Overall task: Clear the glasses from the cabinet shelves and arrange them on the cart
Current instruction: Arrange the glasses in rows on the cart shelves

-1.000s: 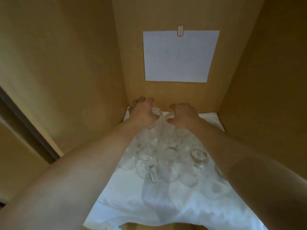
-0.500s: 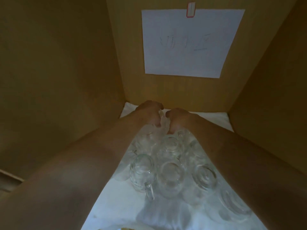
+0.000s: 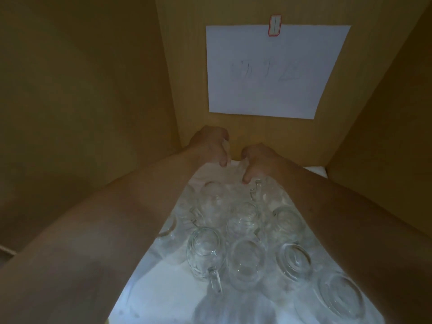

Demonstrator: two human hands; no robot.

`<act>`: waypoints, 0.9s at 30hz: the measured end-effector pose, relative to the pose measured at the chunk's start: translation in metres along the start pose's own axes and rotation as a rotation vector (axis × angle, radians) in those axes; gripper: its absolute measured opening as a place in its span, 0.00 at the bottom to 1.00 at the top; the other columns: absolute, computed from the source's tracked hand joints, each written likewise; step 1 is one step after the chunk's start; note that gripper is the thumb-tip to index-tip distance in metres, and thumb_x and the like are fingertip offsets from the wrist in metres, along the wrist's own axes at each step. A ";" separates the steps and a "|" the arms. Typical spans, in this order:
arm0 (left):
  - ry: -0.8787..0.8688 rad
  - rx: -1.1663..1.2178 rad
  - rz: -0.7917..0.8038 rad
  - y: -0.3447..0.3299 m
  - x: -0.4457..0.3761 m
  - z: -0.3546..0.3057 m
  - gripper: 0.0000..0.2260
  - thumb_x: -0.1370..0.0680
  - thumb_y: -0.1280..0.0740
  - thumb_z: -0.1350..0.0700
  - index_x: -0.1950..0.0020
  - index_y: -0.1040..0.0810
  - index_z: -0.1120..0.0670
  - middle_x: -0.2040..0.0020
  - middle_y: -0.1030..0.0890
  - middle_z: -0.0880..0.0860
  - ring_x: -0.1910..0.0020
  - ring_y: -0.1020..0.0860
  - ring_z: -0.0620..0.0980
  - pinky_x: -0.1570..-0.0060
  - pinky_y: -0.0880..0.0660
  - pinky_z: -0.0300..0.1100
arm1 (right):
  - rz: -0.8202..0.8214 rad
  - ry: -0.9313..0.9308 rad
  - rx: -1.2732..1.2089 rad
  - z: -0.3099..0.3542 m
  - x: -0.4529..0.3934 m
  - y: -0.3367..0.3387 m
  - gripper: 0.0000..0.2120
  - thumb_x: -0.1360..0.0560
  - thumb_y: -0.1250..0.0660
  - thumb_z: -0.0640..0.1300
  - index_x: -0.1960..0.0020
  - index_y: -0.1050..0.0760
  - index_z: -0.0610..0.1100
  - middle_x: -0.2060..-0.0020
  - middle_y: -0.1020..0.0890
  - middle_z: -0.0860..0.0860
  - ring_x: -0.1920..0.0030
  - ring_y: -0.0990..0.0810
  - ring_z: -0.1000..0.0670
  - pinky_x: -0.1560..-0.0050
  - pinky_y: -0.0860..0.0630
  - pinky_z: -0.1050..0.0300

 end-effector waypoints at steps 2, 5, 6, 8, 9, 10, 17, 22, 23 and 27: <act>0.010 -0.008 -0.089 0.023 0.002 -0.002 0.39 0.42 0.18 0.58 0.32 0.24 0.47 0.38 0.24 0.53 0.45 0.22 0.52 0.55 0.23 0.40 | -0.103 -0.010 -0.029 0.002 0.007 0.026 0.41 0.43 0.15 0.50 0.32 0.25 0.43 0.40 0.21 0.46 0.44 0.21 0.46 0.48 0.19 0.53; 0.022 0.028 -0.205 0.054 0.010 -0.006 0.36 0.40 0.18 0.58 0.34 0.25 0.47 0.42 0.28 0.54 0.48 0.24 0.52 0.58 0.24 0.41 | -0.284 -0.020 -0.139 0.003 0.025 0.063 0.42 0.44 0.15 0.50 0.32 0.25 0.44 0.38 0.22 0.46 0.41 0.22 0.46 0.48 0.21 0.54; 0.028 0.040 -0.249 0.064 0.016 -0.008 0.34 0.40 0.18 0.58 0.36 0.25 0.47 0.45 0.30 0.53 0.48 0.24 0.54 0.59 0.23 0.42 | -0.334 -0.024 -0.183 0.004 0.033 0.073 0.43 0.44 0.15 0.50 0.32 0.25 0.45 0.37 0.22 0.47 0.40 0.22 0.47 0.50 0.22 0.56; 0.050 0.080 -0.337 0.085 0.031 -0.011 0.32 0.40 0.18 0.58 0.41 0.28 0.47 0.46 0.33 0.52 0.48 0.23 0.57 0.57 0.21 0.45 | -0.426 -0.036 -0.236 0.007 0.050 0.090 0.41 0.44 0.16 0.52 0.34 0.24 0.47 0.39 0.20 0.50 0.43 0.22 0.49 0.54 0.27 0.60; 0.058 0.112 -0.373 0.094 0.040 -0.013 0.31 0.40 0.18 0.57 0.43 0.30 0.47 0.46 0.34 0.52 0.49 0.23 0.57 0.56 0.20 0.46 | -0.463 -0.046 -0.253 0.009 0.059 0.097 0.40 0.45 0.16 0.53 0.35 0.23 0.48 0.41 0.20 0.51 0.45 0.21 0.50 0.54 0.28 0.61; 0.060 0.150 -0.405 0.103 0.048 -0.015 0.31 0.40 0.17 0.57 0.45 0.32 0.47 0.45 0.35 0.52 0.51 0.23 0.57 0.57 0.21 0.46 | -0.490 -0.064 -0.277 0.011 0.068 0.102 0.41 0.45 0.16 0.55 0.35 0.23 0.49 0.42 0.19 0.52 0.44 0.21 0.51 0.55 0.28 0.61; 0.027 0.445 -0.515 0.138 0.116 -0.022 0.37 0.38 0.18 0.53 0.38 0.37 0.55 0.38 0.33 0.56 0.44 0.26 0.58 0.50 0.21 0.51 | -0.697 -0.179 -0.746 0.010 0.156 0.115 0.31 0.46 0.14 0.54 0.48 0.22 0.49 0.54 0.21 0.56 0.52 0.21 0.53 0.52 0.24 0.61; -0.032 0.587 -0.603 0.149 0.181 -0.025 0.40 0.38 0.19 0.51 0.31 0.34 0.55 0.34 0.34 0.56 0.40 0.26 0.58 0.50 0.26 0.44 | -0.703 -0.176 -1.196 0.024 0.232 0.080 0.34 0.44 0.14 0.51 0.43 0.25 0.46 0.49 0.16 0.47 0.52 0.15 0.48 0.51 0.16 0.44; -0.043 0.591 -0.611 0.149 0.194 -0.026 0.41 0.37 0.19 0.50 0.29 0.34 0.56 0.32 0.35 0.56 0.39 0.26 0.58 0.49 0.28 0.43 | -0.701 -0.170 -1.260 0.029 0.249 0.073 0.37 0.45 0.13 0.52 0.42 0.25 0.44 0.49 0.16 0.47 0.52 0.14 0.46 0.55 0.15 0.42; -0.120 0.595 -0.597 0.146 0.242 -0.032 0.33 0.37 0.21 0.48 0.36 0.28 0.55 0.36 0.38 0.53 0.44 0.25 0.55 0.44 0.26 0.44 | -0.705 -0.081 -1.520 0.048 0.307 0.045 0.34 0.40 0.14 0.47 0.38 0.23 0.39 0.49 0.13 0.44 0.53 0.13 0.42 0.55 0.17 0.32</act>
Point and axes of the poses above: each hand's wrist, its own x-axis away from the middle knuckle, its own y-axis out of the back of the hand, z = x × y, the point moved 10 cm from there along -x, towards the middle knuckle
